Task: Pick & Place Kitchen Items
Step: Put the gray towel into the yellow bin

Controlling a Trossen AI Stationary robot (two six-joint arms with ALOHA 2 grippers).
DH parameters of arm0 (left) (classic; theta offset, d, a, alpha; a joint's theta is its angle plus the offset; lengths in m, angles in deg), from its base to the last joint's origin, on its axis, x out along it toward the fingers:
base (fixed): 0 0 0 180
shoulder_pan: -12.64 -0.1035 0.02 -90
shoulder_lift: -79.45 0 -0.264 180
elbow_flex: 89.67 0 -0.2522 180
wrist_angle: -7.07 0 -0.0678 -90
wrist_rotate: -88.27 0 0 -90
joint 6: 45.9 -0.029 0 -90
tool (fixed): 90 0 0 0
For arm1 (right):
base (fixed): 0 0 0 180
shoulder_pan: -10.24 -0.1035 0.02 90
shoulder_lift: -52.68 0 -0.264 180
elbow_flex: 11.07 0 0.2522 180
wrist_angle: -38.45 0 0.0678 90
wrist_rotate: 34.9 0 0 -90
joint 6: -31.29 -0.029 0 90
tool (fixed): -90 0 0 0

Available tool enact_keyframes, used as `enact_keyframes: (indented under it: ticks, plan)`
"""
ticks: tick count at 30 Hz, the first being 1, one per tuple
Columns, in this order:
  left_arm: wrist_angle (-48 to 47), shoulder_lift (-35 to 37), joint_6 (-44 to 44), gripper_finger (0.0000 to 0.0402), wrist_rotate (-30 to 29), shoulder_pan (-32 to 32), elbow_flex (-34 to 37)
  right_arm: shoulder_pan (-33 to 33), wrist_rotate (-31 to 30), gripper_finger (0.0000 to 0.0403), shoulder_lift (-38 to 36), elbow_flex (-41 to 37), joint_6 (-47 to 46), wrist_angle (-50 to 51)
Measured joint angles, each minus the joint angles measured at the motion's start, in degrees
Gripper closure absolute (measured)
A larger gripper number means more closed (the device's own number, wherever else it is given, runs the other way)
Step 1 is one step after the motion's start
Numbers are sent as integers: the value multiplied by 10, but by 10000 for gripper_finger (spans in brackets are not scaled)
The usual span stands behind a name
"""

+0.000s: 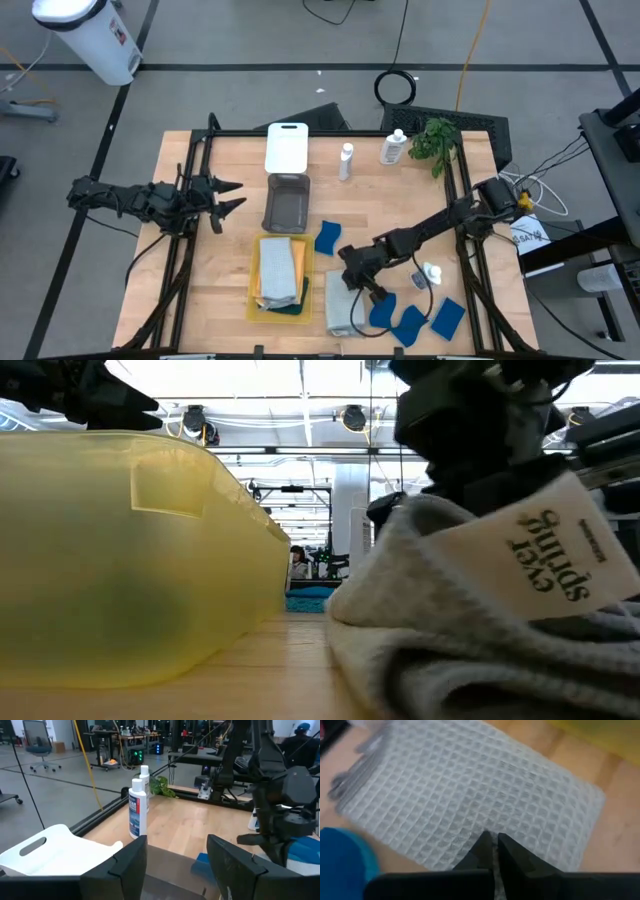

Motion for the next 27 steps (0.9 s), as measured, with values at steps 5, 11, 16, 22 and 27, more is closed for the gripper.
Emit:
enact_keyframes:
  ticks: [5,11,16,22,27]
  plan:
    - [2,0,-3,192,0,0,0,16,-108,401,-20,0,-42,67]
    - [2,0,-4,192,0,0,0,35,-224,402,-51,0,-145,161]
    - [1,0,-2,192,0,0,0,39,-254,402,-80,-1,-164,184]
    - [2,0,-5,192,-2,0,0,4,-179,402,-96,-2,-91,179]
    - [3,0,-4,192,-4,0,0,-7,-176,403,-49,-15,1,138]
